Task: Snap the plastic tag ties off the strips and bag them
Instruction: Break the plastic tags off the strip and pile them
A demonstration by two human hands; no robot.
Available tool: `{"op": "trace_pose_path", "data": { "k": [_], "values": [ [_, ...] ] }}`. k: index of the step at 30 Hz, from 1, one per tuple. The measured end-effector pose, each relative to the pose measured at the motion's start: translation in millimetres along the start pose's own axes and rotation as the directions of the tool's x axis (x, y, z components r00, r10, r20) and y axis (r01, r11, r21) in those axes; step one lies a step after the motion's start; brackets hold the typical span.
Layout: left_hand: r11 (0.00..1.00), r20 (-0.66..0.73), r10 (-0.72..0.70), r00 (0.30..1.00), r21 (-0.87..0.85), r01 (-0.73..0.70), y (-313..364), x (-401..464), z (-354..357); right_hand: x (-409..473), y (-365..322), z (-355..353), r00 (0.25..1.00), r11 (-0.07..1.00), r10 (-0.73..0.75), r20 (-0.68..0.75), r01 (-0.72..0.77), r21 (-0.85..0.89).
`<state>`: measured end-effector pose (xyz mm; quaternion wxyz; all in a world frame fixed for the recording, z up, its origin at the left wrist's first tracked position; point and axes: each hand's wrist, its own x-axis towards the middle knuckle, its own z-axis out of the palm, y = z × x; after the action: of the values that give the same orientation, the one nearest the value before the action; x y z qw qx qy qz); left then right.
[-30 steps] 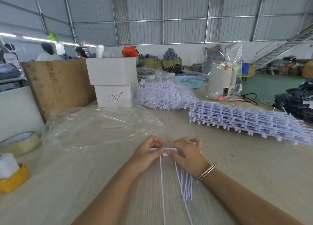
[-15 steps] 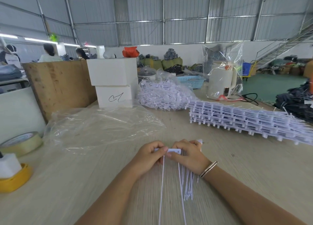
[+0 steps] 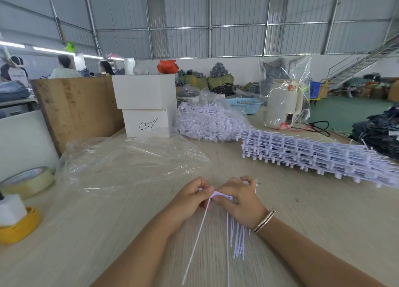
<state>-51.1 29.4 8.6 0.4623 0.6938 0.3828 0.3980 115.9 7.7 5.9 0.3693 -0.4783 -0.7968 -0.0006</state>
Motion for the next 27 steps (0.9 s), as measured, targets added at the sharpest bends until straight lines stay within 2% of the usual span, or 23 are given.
{"op": "trace_pose_path", "data": {
  "k": [3, 8, 10, 13, 14, 17, 22, 25, 27],
  "values": [
    [0.998, -0.017, -0.045, 0.999, -0.033, 0.045, -1, 2, -1, -1, 0, 2, 0.998, 0.994, -0.056, -0.033, 0.053, -0.091],
    [0.991, -0.01, -0.08, 0.997, -0.105, 0.078, -4, 1, -3, -1, -1, 3, 0.996, 0.994, -0.069, -0.049, 0.065, -0.084],
    [0.976, -0.03, -0.081, 0.996, -0.207, 0.074, -3, 2, -5, -1, -1, 3, 0.997, 0.998, -0.056, -0.054, 0.055, -0.029],
    [0.825, -0.094, -0.143, 0.985, -0.562, 0.066, -3, 6, -13, 0, 2, -2, 0.987, 0.983, 0.089, -0.137, -0.066, 0.169],
    [0.804, -0.1, -0.148, 0.984, -0.591, 0.061, -3, 6, -15, 1, 3, -4, 0.978, 0.97, 0.136, -0.157, -0.099, 0.221],
    [0.825, -0.128, -0.143, 0.981, -0.563, 0.047, -4, 7, -12, 3, 1, -7, 0.967, 0.951, 0.194, -0.165, -0.144, 0.274],
    [0.775, -0.135, -0.164, 0.977, -0.631, 0.043, -3, 7, -12, 5, 10, -2, 0.931, 0.945, 0.31, -0.192, -0.28, 0.169],
    [0.778, -0.133, -0.148, 0.98, -0.627, 0.032, -3, 6, -11, 7, 20, -2, 0.89, 0.889, 0.427, -0.158, -0.446, -0.108],
    [0.801, -0.132, -0.132, 0.982, -0.597, 0.028, -3, 5, -10, 8, 27, 0, 0.868, 0.842, 0.482, -0.118, -0.497, -0.211]
  ]
}}
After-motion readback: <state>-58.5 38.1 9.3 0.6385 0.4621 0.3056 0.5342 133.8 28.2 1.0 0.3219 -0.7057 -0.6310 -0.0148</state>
